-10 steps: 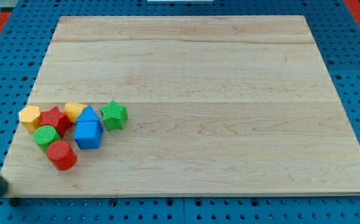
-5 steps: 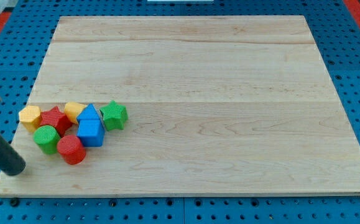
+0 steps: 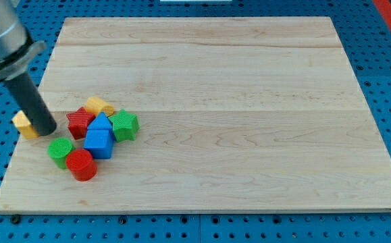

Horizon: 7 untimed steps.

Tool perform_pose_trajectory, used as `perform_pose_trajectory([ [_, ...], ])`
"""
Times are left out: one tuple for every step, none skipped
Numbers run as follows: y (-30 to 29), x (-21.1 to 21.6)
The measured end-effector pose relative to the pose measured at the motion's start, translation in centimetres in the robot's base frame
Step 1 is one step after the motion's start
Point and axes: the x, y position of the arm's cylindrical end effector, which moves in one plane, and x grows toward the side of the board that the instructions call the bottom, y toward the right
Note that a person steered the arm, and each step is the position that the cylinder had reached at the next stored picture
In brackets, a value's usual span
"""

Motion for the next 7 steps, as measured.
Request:
perform_pose_trajectory([
  [0.2,1.8],
  [2.9,2.2],
  [0.5,-4.9],
  [-3.4,-5.9],
  [-4.2,-1.7],
  [-1.9,1.3],
  [-5.4,1.6],
])
